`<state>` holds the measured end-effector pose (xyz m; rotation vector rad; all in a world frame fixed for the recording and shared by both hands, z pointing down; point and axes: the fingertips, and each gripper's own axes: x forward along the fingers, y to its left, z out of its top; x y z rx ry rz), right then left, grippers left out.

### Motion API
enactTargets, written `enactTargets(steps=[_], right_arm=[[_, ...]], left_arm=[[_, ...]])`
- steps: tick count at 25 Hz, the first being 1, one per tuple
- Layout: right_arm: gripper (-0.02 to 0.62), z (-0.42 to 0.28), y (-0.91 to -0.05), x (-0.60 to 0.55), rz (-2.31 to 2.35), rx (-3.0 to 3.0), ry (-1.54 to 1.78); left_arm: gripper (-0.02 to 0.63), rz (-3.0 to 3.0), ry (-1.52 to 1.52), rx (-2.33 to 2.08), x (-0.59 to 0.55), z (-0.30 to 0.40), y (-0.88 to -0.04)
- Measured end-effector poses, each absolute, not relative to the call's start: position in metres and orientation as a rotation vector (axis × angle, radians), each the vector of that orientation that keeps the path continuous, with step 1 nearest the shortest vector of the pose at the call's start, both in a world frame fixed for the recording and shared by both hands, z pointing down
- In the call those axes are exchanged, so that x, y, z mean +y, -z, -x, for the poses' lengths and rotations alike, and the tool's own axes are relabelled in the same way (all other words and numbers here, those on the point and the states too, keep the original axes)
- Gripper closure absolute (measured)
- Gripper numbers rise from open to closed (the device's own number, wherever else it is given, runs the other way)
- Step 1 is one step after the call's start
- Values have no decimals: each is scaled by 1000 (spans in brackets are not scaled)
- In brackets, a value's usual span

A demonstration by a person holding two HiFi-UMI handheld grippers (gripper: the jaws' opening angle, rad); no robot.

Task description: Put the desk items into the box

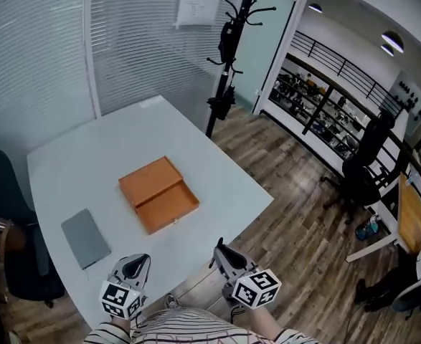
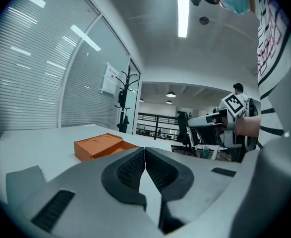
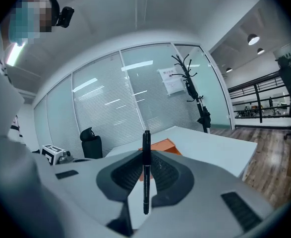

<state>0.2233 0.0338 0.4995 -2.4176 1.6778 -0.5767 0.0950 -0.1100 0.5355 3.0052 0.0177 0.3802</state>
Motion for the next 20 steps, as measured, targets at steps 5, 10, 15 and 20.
enactTargets(steps=[5, 10, 15, 20], right_arm=[[536, -243, -502, -14, 2402, 1788, 559], [537, -260, -505, -52, 2379, 1938, 560], [537, -289, -506, -84, 2305, 2086, 561], [537, -309, -516, -119, 2196, 2286, 593]], left_arm=[[581, -2995, -381, -113, -147, -91, -542], [581, -2960, -403, -246, -164, -85, -547], [581, -2937, -409, -424, -175, -87, -549], [581, -2876, -366, -661, -186, -92, -544]])
